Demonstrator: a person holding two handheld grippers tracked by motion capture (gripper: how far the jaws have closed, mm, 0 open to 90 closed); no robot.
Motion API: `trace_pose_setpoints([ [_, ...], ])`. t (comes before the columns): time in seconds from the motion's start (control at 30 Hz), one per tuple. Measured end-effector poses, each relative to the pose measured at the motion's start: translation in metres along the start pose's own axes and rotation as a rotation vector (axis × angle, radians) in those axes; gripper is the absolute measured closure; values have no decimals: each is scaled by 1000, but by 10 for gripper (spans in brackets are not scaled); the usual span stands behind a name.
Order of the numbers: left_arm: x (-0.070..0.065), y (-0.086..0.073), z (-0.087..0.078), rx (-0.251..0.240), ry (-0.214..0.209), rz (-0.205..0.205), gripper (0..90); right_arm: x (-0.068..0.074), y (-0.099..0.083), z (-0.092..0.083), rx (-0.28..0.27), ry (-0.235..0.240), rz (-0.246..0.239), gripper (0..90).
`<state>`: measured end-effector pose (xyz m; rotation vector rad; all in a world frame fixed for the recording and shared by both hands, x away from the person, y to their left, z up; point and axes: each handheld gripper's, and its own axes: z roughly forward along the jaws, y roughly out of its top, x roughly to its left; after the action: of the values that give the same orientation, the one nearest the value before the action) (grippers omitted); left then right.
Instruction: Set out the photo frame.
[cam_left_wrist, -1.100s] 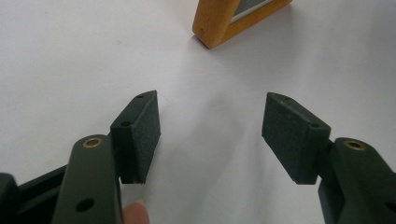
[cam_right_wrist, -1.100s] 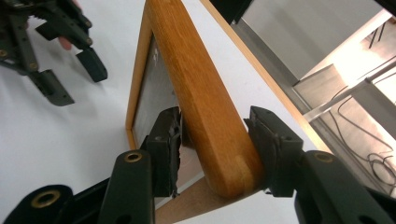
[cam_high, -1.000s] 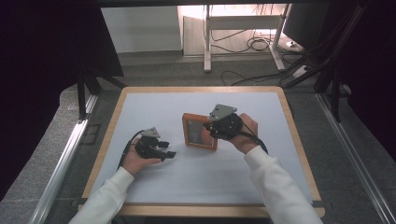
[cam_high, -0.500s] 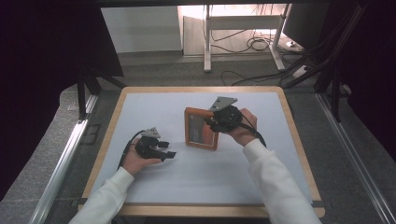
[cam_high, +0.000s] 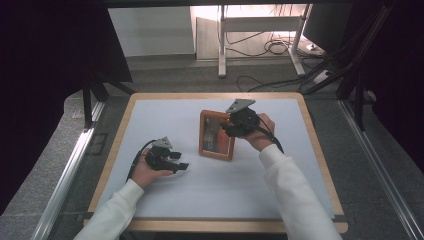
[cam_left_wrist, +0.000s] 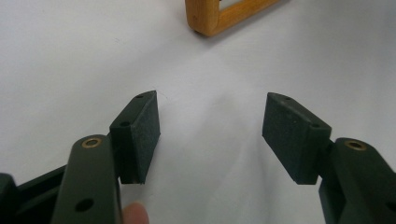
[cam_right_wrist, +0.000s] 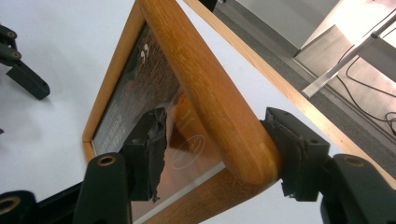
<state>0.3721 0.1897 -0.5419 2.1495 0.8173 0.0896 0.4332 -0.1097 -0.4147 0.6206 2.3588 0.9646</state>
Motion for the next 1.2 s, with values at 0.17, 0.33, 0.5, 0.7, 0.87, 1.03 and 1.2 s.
trace_pose_setpoints([
  [0.17, 0, 0, 0, 2, 2, 1, 365, -2, -1, 4, 0, -6, 18, 377],
  [0.33, 0, 0, 1, 4, 1, 3, 363, -4, -1, 6, 0, -5, 26, 371],
  [0.5, 0, 0, 1, 2, 1, 2, 360, -4, -2, 5, -6, -5, 42, 342],
  [0.7, 0, 0, 0, -4, 4, 3, 359, -6, -3, -2, -40, -12, 93, 284],
  [0.87, 0, 0, 0, -8, 11, 5, 359, -6, -8, -16, -66, -24, 130, 232],
  [1.03, 0, 1, 0, -15, 24, -4, 352, -3, -25, -39, -102, -9, 166, 224],
  [1.2, -1, 2, -1, -31, 52, -18, 352, 3, -54, -59, -122, 10, 209, 224],
])
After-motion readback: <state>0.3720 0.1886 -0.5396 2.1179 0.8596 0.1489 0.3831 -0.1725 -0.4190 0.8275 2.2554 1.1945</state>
